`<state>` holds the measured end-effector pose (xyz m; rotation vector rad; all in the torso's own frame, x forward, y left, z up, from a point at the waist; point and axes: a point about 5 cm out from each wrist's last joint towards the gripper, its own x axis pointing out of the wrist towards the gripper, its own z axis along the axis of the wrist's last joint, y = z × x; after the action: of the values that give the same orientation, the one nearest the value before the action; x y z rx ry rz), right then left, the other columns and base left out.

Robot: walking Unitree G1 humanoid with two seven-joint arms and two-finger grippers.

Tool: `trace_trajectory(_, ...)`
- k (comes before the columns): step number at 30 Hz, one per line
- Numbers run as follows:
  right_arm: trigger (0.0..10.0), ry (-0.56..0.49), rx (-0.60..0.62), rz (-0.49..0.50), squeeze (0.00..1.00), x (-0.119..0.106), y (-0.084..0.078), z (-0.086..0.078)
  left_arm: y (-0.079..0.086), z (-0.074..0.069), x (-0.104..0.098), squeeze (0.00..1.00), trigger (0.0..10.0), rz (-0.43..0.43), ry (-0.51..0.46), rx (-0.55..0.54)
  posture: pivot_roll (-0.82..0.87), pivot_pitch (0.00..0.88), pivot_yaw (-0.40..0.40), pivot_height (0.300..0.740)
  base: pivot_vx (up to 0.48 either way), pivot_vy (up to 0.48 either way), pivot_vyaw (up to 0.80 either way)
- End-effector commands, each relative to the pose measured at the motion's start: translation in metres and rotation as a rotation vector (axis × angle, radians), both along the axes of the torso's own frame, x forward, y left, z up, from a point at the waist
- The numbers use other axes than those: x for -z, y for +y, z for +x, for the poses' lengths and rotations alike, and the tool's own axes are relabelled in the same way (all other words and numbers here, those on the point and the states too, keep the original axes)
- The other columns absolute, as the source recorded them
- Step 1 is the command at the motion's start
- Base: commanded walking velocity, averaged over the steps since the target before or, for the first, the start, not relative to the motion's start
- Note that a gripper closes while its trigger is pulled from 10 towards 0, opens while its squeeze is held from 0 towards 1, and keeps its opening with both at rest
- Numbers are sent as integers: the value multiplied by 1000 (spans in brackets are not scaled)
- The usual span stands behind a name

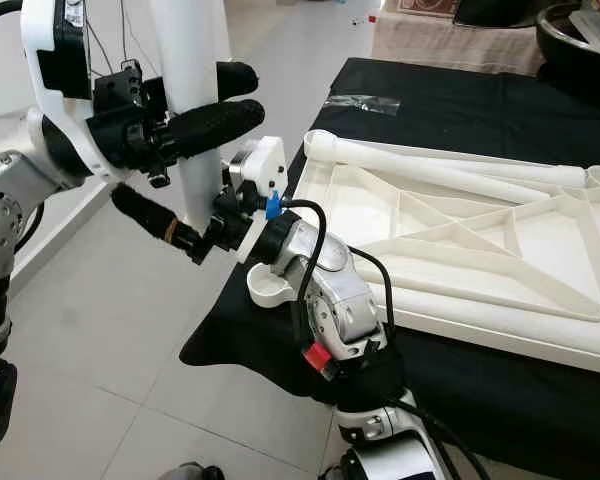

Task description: Building children table

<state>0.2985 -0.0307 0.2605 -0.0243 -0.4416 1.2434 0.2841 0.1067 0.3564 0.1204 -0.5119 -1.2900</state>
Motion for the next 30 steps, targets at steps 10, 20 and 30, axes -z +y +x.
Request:
trace_trajectory(10, 10000, -58, -143, -152, 0, 0, 40, -12, -44, -19, 22, 0, 0, 85, 66, 279, 11, 125, 30, 740, 0, 0, 0)
trace_trajectory(20, 0, 39, -111, -146, 0, 4, 38, -4, -49, -22, 26, 0, 0, 93, 64, 298, 3, 127, 29, 740, 0, 0, 0)
trace_trajectory(30, 0, 95, -97, -174, 0, 6, 35, -2, -51, -22, 28, 0, 0, 100, 63, 303, -5, 129, 27, 740, 0, 0, 0)
